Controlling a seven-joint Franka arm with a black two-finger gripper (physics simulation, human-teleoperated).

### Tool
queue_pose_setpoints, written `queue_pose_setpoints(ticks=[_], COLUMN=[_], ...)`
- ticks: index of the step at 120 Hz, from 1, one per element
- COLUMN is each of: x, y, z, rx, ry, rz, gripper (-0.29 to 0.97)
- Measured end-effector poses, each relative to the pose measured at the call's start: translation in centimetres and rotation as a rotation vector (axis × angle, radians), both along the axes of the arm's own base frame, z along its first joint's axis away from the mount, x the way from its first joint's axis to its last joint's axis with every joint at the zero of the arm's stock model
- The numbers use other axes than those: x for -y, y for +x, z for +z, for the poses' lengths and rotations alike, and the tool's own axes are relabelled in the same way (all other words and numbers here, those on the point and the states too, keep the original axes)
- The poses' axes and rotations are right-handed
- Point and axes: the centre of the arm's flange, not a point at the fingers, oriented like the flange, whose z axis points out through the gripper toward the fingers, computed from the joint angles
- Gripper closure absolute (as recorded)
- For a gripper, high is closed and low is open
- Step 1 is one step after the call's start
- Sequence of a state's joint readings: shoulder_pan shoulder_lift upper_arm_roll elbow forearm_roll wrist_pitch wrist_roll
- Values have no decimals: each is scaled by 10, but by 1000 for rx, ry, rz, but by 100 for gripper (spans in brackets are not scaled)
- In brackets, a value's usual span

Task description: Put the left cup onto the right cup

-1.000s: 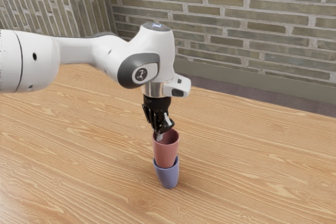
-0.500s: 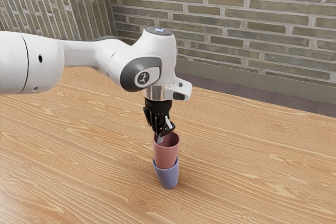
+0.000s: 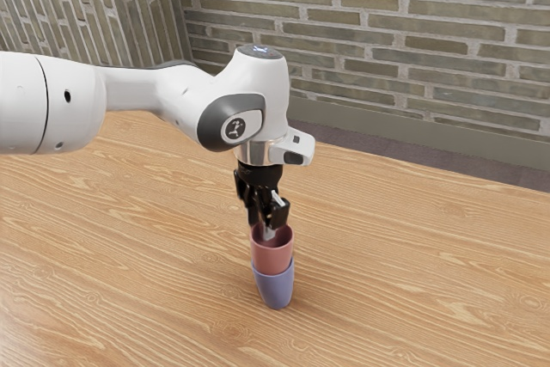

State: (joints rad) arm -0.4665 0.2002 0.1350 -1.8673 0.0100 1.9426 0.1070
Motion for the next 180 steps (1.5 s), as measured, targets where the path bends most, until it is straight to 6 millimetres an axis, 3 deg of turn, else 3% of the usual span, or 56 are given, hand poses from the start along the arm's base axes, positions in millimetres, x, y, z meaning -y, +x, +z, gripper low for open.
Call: queue_pose_setpoints(ticks=[26,65,93,110,123,147,180], x=[0,-1,-4,-11,-25,-68,-122], y=[0,-2,-5,-3,4,15,18], z=[3,20,47,77,102,148,197], rx=[4,26,52,70,77,78,81], ry=[-5,-21,-38,-49,-52,-52,-45], rz=[-3,-7,-5,10,38,120,213], gripper=[11,2,1,0,0,0,0])
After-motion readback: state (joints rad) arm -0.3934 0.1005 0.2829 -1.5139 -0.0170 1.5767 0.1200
